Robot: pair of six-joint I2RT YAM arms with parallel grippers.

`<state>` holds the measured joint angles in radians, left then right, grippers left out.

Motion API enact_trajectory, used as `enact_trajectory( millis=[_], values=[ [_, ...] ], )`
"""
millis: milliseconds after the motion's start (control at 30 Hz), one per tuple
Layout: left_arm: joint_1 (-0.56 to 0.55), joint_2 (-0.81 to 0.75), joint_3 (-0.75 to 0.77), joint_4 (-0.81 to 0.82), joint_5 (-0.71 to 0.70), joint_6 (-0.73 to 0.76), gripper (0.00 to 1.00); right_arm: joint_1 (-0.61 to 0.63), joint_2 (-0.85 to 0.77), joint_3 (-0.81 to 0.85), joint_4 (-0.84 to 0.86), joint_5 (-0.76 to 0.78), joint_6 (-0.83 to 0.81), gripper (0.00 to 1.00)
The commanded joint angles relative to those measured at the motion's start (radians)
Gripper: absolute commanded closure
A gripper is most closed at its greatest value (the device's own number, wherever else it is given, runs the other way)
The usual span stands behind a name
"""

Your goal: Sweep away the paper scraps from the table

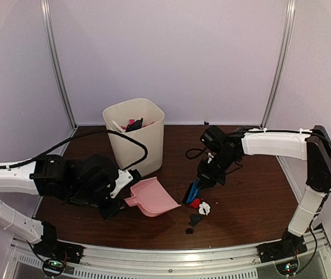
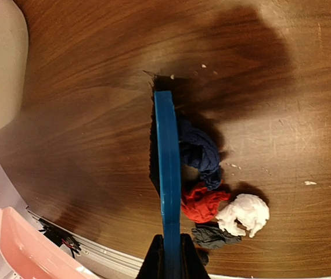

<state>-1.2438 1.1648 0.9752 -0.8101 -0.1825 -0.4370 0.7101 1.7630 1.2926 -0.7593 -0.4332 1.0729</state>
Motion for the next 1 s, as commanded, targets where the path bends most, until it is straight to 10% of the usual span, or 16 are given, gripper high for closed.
enact_trajectory(
  millis=[0, 433, 967],
  values=[
    [-0.005, -0.008, -0.002, 0.040, 0.013, -0.001, 1.00, -0.009, -0.060, -0.040, -0.103, -0.030, -0.030, 1.00],
    [-0.007, 0.064, 0.071, -0.043, 0.161, 0.122, 1.00, -0.010, -0.226, 0.036, -0.218, -0.020, -0.320, 1.00],
    [-0.082, 0.243, 0.137, -0.108, 0.198, 0.177, 1.00, -0.010, -0.239, 0.046, -0.349, 0.556, -0.710, 1.00]
  ],
)
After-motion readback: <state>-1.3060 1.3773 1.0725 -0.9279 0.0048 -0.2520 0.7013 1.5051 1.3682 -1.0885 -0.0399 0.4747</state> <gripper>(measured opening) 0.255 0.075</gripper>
